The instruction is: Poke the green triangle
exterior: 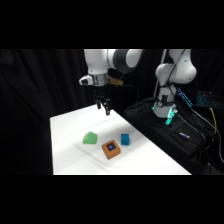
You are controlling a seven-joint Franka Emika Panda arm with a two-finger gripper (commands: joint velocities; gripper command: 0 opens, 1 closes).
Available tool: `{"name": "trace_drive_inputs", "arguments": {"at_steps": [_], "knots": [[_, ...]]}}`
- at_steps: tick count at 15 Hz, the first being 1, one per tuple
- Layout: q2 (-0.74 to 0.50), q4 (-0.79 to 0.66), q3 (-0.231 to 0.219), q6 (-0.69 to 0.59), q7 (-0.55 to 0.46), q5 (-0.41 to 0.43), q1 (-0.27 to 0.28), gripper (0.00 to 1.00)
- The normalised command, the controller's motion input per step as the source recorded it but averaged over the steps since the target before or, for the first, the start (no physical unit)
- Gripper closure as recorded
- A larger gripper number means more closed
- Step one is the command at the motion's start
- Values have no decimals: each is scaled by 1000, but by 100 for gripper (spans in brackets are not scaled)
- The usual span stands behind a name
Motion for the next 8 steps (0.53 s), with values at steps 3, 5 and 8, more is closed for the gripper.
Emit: {"name": "trace_drive_inputs", "arguments": {"at_steps": [3, 5, 8], "knots": [[35, 104, 13, -53, -18, 15, -21, 0], [127, 308, 6, -142, -81, 45, -36, 0], [252, 501, -12, -212, -128, 103, -66, 0]]}}
